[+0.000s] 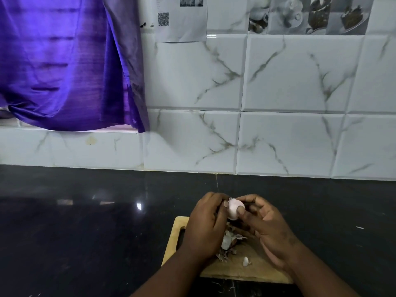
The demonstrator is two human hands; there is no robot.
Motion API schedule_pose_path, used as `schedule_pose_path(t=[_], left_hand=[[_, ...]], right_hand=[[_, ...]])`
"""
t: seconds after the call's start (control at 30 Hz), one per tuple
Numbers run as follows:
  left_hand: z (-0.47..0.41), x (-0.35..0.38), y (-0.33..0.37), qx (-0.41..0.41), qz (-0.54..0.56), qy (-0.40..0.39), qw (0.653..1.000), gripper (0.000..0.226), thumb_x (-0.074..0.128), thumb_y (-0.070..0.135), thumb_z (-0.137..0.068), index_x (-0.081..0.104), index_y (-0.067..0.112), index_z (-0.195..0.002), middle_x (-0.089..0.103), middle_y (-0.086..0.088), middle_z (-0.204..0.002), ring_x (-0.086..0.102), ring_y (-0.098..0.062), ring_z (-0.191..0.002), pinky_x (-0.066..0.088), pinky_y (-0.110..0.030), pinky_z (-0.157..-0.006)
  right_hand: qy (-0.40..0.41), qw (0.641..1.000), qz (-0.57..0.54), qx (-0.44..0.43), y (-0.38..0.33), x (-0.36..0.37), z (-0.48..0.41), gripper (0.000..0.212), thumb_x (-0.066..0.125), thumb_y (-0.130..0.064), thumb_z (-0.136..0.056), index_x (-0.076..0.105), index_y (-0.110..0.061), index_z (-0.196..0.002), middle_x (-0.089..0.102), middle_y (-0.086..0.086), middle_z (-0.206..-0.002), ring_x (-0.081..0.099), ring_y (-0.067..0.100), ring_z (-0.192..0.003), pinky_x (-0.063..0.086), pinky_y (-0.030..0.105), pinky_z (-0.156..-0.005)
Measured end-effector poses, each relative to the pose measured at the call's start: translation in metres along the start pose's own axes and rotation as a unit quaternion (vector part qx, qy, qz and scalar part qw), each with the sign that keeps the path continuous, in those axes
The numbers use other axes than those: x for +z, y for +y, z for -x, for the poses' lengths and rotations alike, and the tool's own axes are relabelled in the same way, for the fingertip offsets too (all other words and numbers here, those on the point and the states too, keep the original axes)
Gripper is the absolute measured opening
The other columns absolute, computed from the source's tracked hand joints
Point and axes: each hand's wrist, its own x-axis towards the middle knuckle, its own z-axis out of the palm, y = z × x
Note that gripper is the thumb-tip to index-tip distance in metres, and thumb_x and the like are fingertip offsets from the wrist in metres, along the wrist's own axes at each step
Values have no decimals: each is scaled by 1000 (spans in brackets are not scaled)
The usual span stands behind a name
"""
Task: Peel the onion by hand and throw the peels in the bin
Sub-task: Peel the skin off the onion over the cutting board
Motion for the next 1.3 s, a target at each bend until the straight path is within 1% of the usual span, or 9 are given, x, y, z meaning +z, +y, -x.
schedule_pose_path(t=[0.1,0.33,0.57,0.67,0.8,0.9,1.03,1.17,1.3], left_hand=[[1,0,3,5,-1,-19,1000,20,47,27,-107,67,25,-108,65,13,-100,63,-6,-94,52,-26,-79],[2,-5,4,13,-40,-30,999,14,52,25,-109,65,29,-110,64,17,-102,61,-5,-97,51,-22,-80],[0,-8,3,0,-27,-30,999,16,57,14,-105,68,25,-109,68,15,-100,63,-4,-94,51,-18,-77],[-1,-7,3,-19,-37,-3,999,12,60,16,-104,67,24,-99,67,12,-89,63,-8,-84,51,-23,-70],[-5,-8,-16,-115,-11,44,992,15,60,21,-101,68,30,-93,67,10,-83,68,-14,-75,63,-45,-68],[-2,-8,-11,-64,-79,15,995,20,58,30,-96,77,33,-100,66,17,-93,66,-4,-89,57,-32,-79],[0,-9,4,-3,-86,-28,996,40,44,54,-98,74,35,-117,63,22,-102,57,1,-103,47,-20,-85],[2,-7,2,15,-77,-29,996,31,50,56,-99,66,36,-116,64,22,-104,59,1,-102,51,-23,-84],[1,-4,3,5,-33,-25,999,21,50,41,-102,65,31,-112,65,17,-101,62,-6,-98,53,-34,-81]], right_hand=[[13,1000,15,-13,-1,-1,1,27,80,-15,-76,75,-11,-102,75,20,-110,75,34,-99,63,42,-81],[-12,1000,18,-11,-4,-6,1,43,89,-25,-73,76,-10,-111,75,20,-114,73,41,-107,58,57,-93],[-32,999,2,-4,-5,-11,2,34,73,-4,-81,76,-6,-114,75,23,-116,73,42,-108,61,52,-89],[-27,1000,-7,3,-4,-10,0,33,71,-4,-84,74,-6,-117,74,22,-119,71,43,-110,57,57,-94],[-29,999,-45,7,-4,-10,-1,33,75,-13,-81,75,-6,-113,74,24,-117,73,39,-103,63,44,-80],[-13,999,-46,2,-5,-11,-2,49,89,-30,-72,76,-9,-114,74,22,-120,72,36,-108,63,42,-83],[26,999,-42,11,-2,-11,-4,35,73,-18,-84,71,-5,-117,75,20,-118,73,36,-110,62,41,-89],[14,998,-55,21,-2,-8,-3,36,74,-14,-85,67,-3,-118,74,22,-119,74,33,-107,60,38,-86],[0,1000,-26,12,-3,-5,-1,32,77,-10,-83,70,-8,-114,74,20,-118,72,37,-111,57,48,-96]])
